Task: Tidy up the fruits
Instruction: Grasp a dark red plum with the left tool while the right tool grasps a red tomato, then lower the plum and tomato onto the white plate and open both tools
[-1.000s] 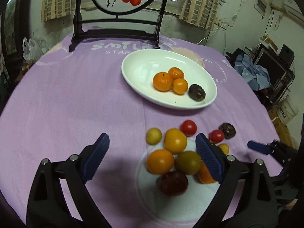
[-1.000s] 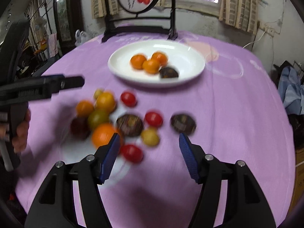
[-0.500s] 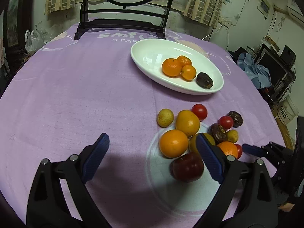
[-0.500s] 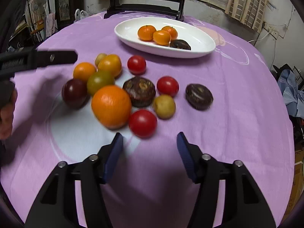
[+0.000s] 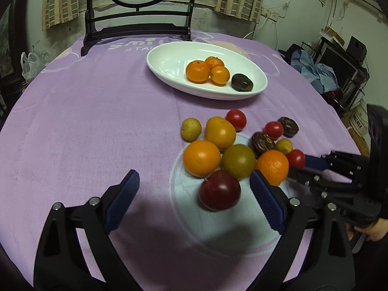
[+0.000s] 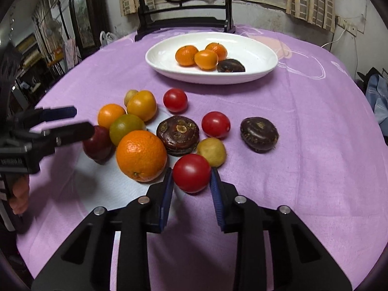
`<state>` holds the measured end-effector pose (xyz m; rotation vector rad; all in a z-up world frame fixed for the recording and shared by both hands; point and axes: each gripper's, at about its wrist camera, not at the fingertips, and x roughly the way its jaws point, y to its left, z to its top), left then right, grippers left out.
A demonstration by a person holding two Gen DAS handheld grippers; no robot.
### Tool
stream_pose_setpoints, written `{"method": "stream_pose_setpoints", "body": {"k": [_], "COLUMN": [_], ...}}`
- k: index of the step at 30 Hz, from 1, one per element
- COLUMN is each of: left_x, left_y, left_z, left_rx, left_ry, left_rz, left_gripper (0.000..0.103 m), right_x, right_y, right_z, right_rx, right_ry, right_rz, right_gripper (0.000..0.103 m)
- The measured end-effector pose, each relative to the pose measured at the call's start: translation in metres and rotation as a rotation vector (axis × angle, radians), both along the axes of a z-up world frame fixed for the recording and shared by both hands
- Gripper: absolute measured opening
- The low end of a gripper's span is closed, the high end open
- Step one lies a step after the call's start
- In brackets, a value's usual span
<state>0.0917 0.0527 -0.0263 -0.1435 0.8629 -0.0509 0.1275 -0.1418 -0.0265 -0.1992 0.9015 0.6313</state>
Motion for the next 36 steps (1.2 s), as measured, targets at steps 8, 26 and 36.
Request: {"method": "stream_pose_setpoints", "body": {"k": [8, 26, 36], "left_x": [0.001, -0.003, -0.002], "left_y": [-0.020, -0.026, -0.018], "left_z": [-0.016, -0.016, 0.025], "left_rx": [0.069, 0.060, 0.022], "left_ry": [0.064, 0.088, 0.020], "left_rz": [-0.024, -0.057, -0.084], "left_gripper": [0.092, 0.040, 0.040], "right_x": [-0.010, -0.008, -0.010], "right_y": [-0.005, -0.009, -0.010], "right_z": [0.009, 0.011, 0.027], "right_rx": [0.026, 0.059, 0.112], "right_ry": [-0.024, -0.023, -0.048], "right_rz": [0.020, 0.020, 0.004], "right_gripper": [0.032, 0.032, 0.032]}}
